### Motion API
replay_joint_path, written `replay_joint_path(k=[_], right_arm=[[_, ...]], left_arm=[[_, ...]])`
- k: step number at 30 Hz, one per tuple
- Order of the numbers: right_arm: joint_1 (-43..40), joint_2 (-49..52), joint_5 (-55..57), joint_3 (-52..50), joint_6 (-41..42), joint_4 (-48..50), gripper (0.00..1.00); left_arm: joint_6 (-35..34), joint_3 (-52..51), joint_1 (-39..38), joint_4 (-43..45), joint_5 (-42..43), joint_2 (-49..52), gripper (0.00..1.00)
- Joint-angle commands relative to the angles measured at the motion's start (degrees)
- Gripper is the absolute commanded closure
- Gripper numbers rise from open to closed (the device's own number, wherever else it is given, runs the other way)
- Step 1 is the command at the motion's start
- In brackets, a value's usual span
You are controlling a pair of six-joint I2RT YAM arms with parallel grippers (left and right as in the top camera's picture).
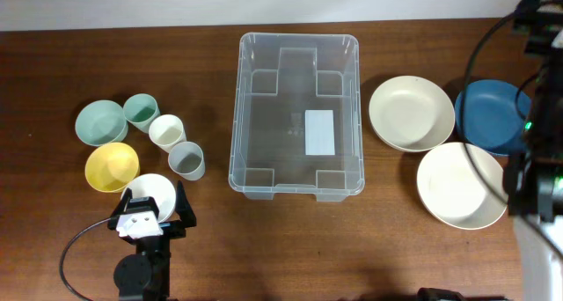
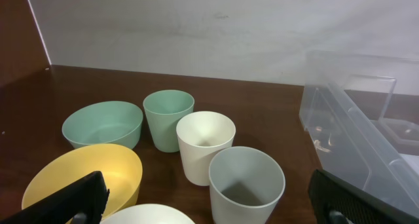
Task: Pack container
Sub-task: 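Lower the right gripper onto the dark blue bowl rim and grasp it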
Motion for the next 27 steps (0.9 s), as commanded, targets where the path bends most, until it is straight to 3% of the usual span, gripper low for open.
replay_joint_path(k=[1, 5, 12, 16, 20, 27], right_arm=[[-5.92, 3.74, 2.64, 1.51, 6.54, -1.62, 0.01], [-12.72, 7.87, 1.99, 1.51, 12.04, -5.16, 0.01], [-20.22, 15.45, -1.33, 1.49, 14.78, -15.17, 0.01], [-23.74, 20.41, -10.91, 1.49, 16.39, -17.90, 0.01], [-25.40, 23.02, -19.32, 1.49, 16.35, -20.26, 0.01], [-25.51, 23.91, -19.28, 1.49, 17.42, -23.82, 0.01]], left_arm=[[1.09, -0.42, -0.22, 0.13, 0.07, -0.37, 0.00], [1.09, -0.42, -0.22, 0.13, 0.07, -0.37, 0.00], [1.09, -0.42, -0.22, 0.13, 0.07, -0.37, 0.00], [1.09, -0.42, -0.24, 0.13, 0.07, -0.37, 0.00], [1.09, -0.42, -0.22, 0.13, 0.07, -0.37, 0.00], [1.11, -0.42, -0.22, 0.13, 0.07, -0.37, 0.00]])
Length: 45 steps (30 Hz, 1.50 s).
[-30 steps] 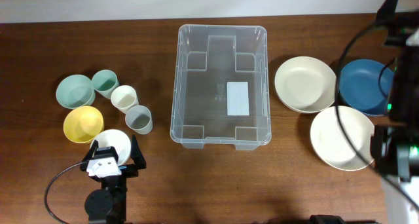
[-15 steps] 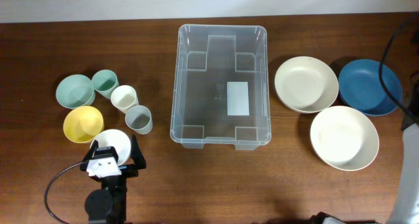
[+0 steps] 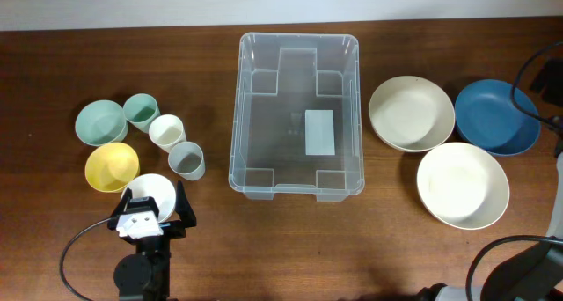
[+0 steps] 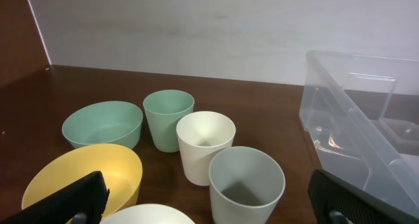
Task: Pack container
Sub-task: 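Lower the right gripper onto the dark blue bowl rim and grasp it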
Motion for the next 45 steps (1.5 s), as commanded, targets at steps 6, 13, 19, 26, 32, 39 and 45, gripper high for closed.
replay_joint_path(k=[6, 13, 19, 26, 32, 39, 45], right_arm=[[-5.77, 0.94, -3.52, 1.03, 27.12, -3.54, 0.01], [-11.69, 8.39, -12.76, 1.03, 27.04, -4.07, 0.01], [-13.88, 16.17, -18.49, 1.03, 25.14, -4.04, 0.01], [-13.42, 21.62, -19.34, 1.03, 12.39, -4.35, 0.01], [-13.31, 23.82, -19.32, 0.96, 8.94, -4.74, 0.01], [-12.02, 27.85, -23.52, 0.96, 7.37, -3.72, 0.01], [-10.34, 29.64, -25.09, 0.96, 6.36, -2.29, 0.01]], left_arm=[[1.09, -0.42, -0.22, 0.13, 0.07, -0.37, 0.00], [1.09, -0.42, -0.22, 0.13, 0.07, -0.37, 0.00], [1.09, -0.42, -0.24, 0.13, 0.07, -0.37, 0.00], [1.11, -0.42, -0.22, 0.13, 0.07, -0.37, 0.00], [1.09, -0.42, -0.22, 0.13, 0.07, -0.37, 0.00], [1.09, -0.42, -0.22, 0.13, 0.07, -0.37, 0.00], [1.09, -0.42, -0.22, 0.13, 0.07, -0.37, 0.00]])
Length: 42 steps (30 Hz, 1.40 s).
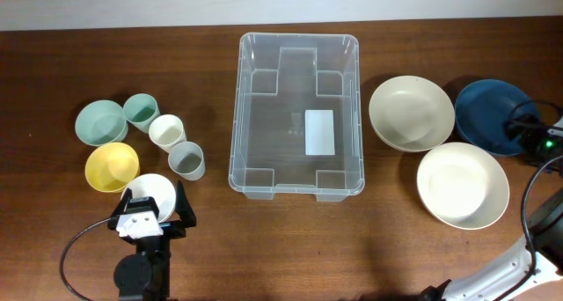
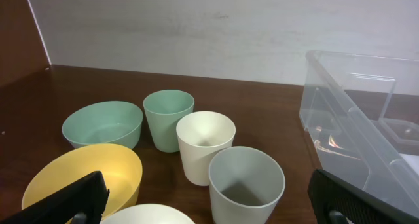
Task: Pack container
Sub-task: 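Lower the right gripper onto the dark blue bowl rim and grasp it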
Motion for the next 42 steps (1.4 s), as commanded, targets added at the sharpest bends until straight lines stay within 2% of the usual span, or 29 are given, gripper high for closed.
replay_joint_path(k=[1, 5, 9, 12, 17, 20, 29, 33, 37, 42], right_arm=[[1.20, 0.44, -2.34, 0.74, -2.10, 0.74, 0.00], [1.20, 0.44, -2.10, 0.74, -2.05, 0.90, 0.12], [1.20, 0.44, 1.25, 0.74, -2.03, 0.20, 0.18], [1.20, 0.46, 2.69, 0.74, -2.03, 0.02, 0.18], [1.20, 0.46, 2.64, 0.74, -2.01, 0.00, 0.30], [1.20, 0.46, 2.69, 0.74, -1.40, 0.04, 0.32], [1.20, 0.46, 5.46, 0.74, -1.38, -1.05, 0.54], [1.20, 0.46, 5.46, 0.74, -1.40, -1.14, 0.69], [1.20, 0.46, 5.44, 0.74, -1.38, -1.25, 0.76], [1.20, 0.46, 5.42, 0.74, -1.38, -1.22, 0.93]], left_arm=[[1.09, -0.42, -0.22, 0.13, 0.07, -0.37, 0.00], [1.09, -0.42, -0.22, 0.13, 0.07, -0.37, 0.00], [1.09, -0.42, -0.22, 0.13, 0.07, -0.37, 0.00], [1.09, -0.42, -0.22, 0.13, 0.07, -0.37, 0.00], [1.09, -0.42, -0.22, 0.13, 0.07, -0.37, 0.00], [1.09, -0.42, -0.22, 0.13, 0.07, -0.37, 0.00], [1.09, -0.42, -0.22, 0.13, 0.07, -0.37, 0.00], [1.09, -0.42, -0.22, 0.13, 0.07, -0.37, 0.00], [1.09, -0.42, -0.22, 0.13, 0.07, -0.37, 0.00], [1.09, -0.42, -0.22, 0.13, 0.07, -0.37, 0.00]])
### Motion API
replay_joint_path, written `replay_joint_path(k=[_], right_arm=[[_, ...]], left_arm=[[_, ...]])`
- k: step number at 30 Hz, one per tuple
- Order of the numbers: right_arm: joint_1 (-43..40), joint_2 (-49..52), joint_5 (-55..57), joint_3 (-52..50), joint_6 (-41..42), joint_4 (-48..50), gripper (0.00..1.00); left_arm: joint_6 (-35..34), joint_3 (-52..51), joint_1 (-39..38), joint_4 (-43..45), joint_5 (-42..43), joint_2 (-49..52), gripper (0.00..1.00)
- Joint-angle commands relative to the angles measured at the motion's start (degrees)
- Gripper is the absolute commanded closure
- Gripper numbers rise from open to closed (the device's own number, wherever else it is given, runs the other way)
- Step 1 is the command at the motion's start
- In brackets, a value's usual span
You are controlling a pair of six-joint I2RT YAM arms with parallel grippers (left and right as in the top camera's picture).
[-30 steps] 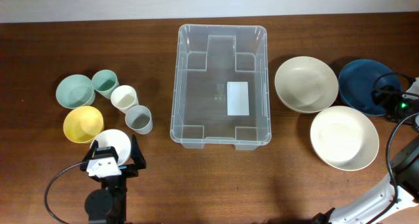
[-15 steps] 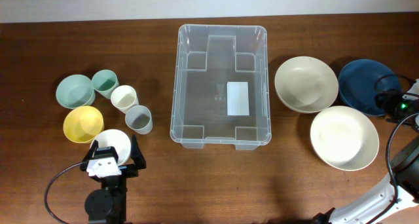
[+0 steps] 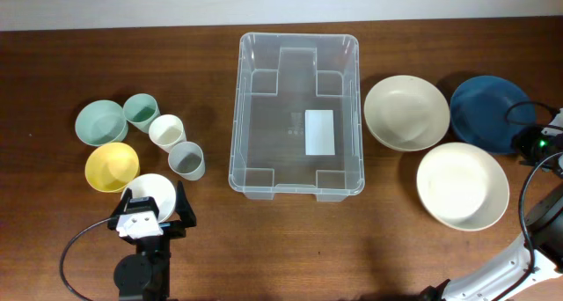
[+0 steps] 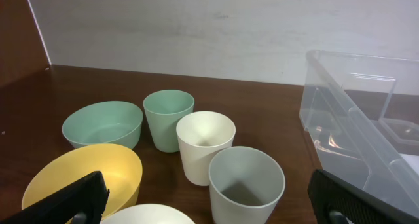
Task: Pack container
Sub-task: 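Lower the right gripper onto the dark blue bowl rim and grasp it, then lift the dark blue bowl and carry it over the container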
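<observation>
The clear plastic container (image 3: 239, 116) stands empty at the table's middle. To its left are a green bowl (image 3: 100, 122), green cup (image 3: 140, 112), cream cup (image 3: 166, 132), grey cup (image 3: 186, 160), yellow bowl (image 3: 112, 166) and white bowl (image 3: 152, 194). My left gripper (image 3: 151, 215) is open over the white bowl's near edge, and in the wrist view its fingers (image 4: 72, 201) flank the grey cup (image 4: 246, 185). To the right lie a cream bowl (image 3: 406, 113), a blue bowl (image 3: 488, 113) and a white bowl (image 3: 462, 185). My right gripper (image 3: 533, 143) touches the blue bowl's right rim, its jaws unclear.
A white label (image 3: 319, 132) lies on the container's floor. A black cable (image 3: 75, 253) loops beside the left arm at the front edge. Another cable (image 3: 526, 204) curves along the right edge. A white wall (image 4: 196, 27) backs the table.
The blue bowl and the cream bowl beside it have both shifted slightly left. My right gripper sits a little further left at the blue bowl's rim. The left gripper has not moved.
My right arm first hung over the table's right edge above the bowls. Then it was almost out of view. After that its end showed at the blue bowl's right rim, and now both far right bowls sit a bit leftward. The left gripper stayed open throughout.
</observation>
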Motion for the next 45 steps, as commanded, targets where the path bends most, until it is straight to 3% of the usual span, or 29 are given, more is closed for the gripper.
replay_joint_path(k=[1, 10, 19, 24, 30, 40, 45], right_arm=[[0.11, 0.15, -0.09, 0.74, -0.33, 0.04, 0.96], [-1.03, 0.15, -4.31, 0.76, 2.47, 2.69, 0.96], [-6.95, 0.15, -32.00, 0.76, 9.49, 16.68, 0.96], [-9.33, 0.13, -46.21, 0.76, 21.40, 31.50, 0.96], [-7.48, -0.42, -54.75, 0.76, 39.87, 50.45, 0.96], [5.22, -2.78, -56.41, 0.98, 65.13, 82.77, 0.96], [13.38, -2.78, -53.33, 1.46, 68.52, 85.96, 0.96]], left_arm=[[1.09, -0.42, -0.22, 0.13, 0.07, -0.37, 0.00], [1.09, -0.42, -0.22, 0.13, 0.07, -0.37, 0.00], [1.09, -0.42, -0.22, 0.13, 0.07, -0.37, 0.00], [1.09, -0.42, -0.22, 0.13, 0.07, -0.37, 0.00], [1.09, -0.42, -0.22, 0.13, 0.07, -0.37, 0.00], [1.09, -0.42, -0.22, 0.13, 0.07, -0.37, 0.00], [1.09, -0.42, -0.22, 0.13, 0.07, -0.37, 0.00]])
